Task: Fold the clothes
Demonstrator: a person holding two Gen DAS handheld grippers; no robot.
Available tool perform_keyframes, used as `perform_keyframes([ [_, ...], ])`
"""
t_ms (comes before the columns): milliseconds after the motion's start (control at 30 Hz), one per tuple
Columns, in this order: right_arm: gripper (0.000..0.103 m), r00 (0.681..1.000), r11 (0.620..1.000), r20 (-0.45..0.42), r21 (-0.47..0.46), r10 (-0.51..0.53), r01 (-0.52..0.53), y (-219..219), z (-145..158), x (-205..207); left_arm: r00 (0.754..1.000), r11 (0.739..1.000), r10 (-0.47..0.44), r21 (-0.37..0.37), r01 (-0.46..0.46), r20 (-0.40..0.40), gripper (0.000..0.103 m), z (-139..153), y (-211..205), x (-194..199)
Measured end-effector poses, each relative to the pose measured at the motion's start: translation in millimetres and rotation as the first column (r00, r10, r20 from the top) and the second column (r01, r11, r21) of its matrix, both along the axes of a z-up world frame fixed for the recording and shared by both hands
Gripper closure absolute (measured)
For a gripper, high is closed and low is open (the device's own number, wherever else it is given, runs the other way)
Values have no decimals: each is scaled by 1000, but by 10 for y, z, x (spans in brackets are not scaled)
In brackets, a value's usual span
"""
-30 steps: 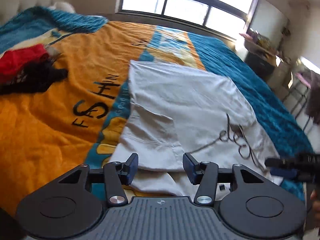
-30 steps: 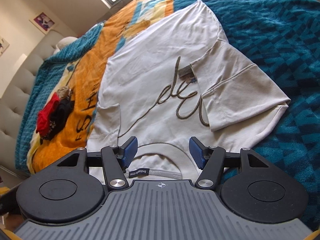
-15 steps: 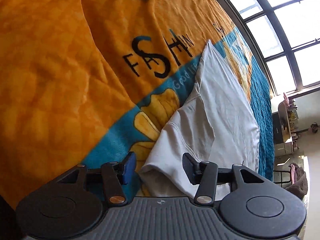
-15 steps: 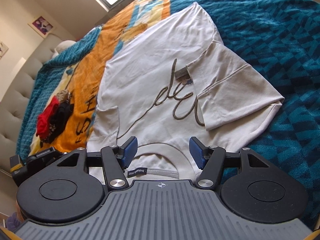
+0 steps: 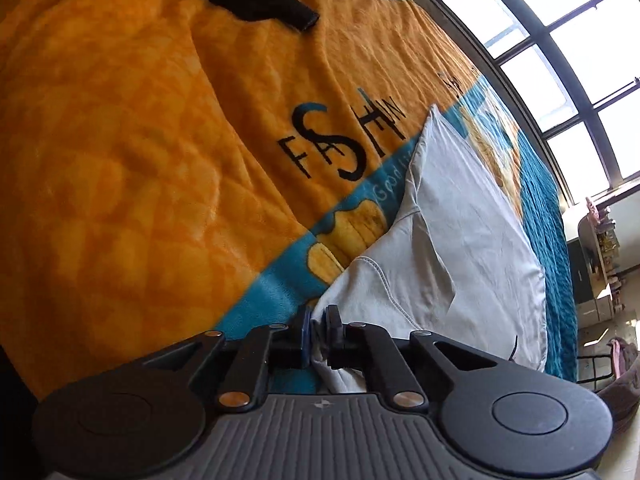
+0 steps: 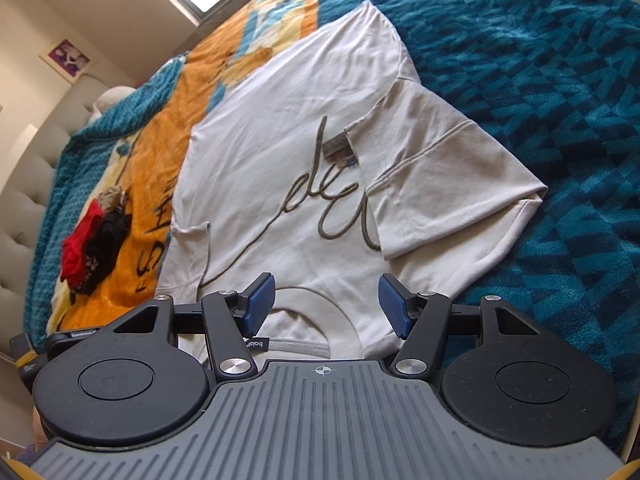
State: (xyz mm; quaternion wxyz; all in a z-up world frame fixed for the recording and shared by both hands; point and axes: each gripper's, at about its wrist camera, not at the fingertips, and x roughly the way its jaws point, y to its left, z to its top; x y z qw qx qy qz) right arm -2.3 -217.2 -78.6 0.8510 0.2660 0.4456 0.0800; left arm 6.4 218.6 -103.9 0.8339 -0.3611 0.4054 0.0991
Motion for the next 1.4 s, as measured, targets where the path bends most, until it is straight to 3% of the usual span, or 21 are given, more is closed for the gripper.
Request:
perform_keyframes([
  [33,40,1000,1000,5,-2,-13,13,-52,11,-17,1000,999,-9,43,8,10,78,57,-22,-27],
  [67,40,1000,1000,10,-4,-26,26,-105,22,-35,1000,995,-13,95,11,20,76,120,-47,-70],
  [167,41,997,997,31,-33,-70,71,-259,53,-84,994,968,-73,247,52,79,78,334,-203,-182],
  [233,66,996,993,29,-80,-83,85,-313,45,-63,974,946,-185,292,141,129,89,427,-362,-201],
  [267,88,997,991,18,-104,-80,82,-318,29,-28,957,935,-251,294,200,146,91,436,-487,-152],
  [300,92,997,989,7,-127,-77,77,-321,13,7,933,920,-320,287,266,162,91,428,-631,-78],
  [400,92,1000,975,13,-220,9,-6,-110,-28,178,887,853,-452,340,397,96,94,298,-1015,70],
  [533,89,989,909,-15,-391,150,-144,272,-95,223,820,748,-570,379,544,-51,94,46,-1365,26],
  [600,89,977,871,-68,-442,204,-213,405,-176,160,803,717,-587,395,574,-101,94,-43,-1367,-132],
  [633,89,975,874,-85,-433,205,-222,396,-207,71,799,709,-592,401,580,-107,94,-28,-1346,-216],
  [733,90,982,881,-78,-434,174,-190,353,-141,-233,798,712,-594,394,582,-104,94,132,-1250,-407],
  [833,86,990,902,35,-416,139,-112,367,44,-453,809,728,-587,408,551,-47,93,320,-1249,-469],
  [900,84,982,916,115,-390,149,-94,420,100,-499,814,725,-581,456,517,2,84,376,-1342,-416],
  [967,79,977,923,121,-365,174,-119,529,35,-390,813,710,-583,494,503,10,78,326,-1461,-299],
  [1100,80,976,923,52,-338,212,-183,655,-199,-227,789,672,-603,461,580,-113,81,40,-1628,-139],
  [1167,80,974,917,17,-341,224,-205,650,-244,-256,789,679,-600,435,592,-137,82,-18,-1608,-171],
  [1333,78,974,931,-36,-288,223,-224,527,-88,-380,774,693,-617,368,620,-143,87,217,-1494,-311],
  [1400,76,975,944,-23,-247,220,-219,466,80,-392,776,698,-621,372,612,-111,83,415,-1441,-346],
])
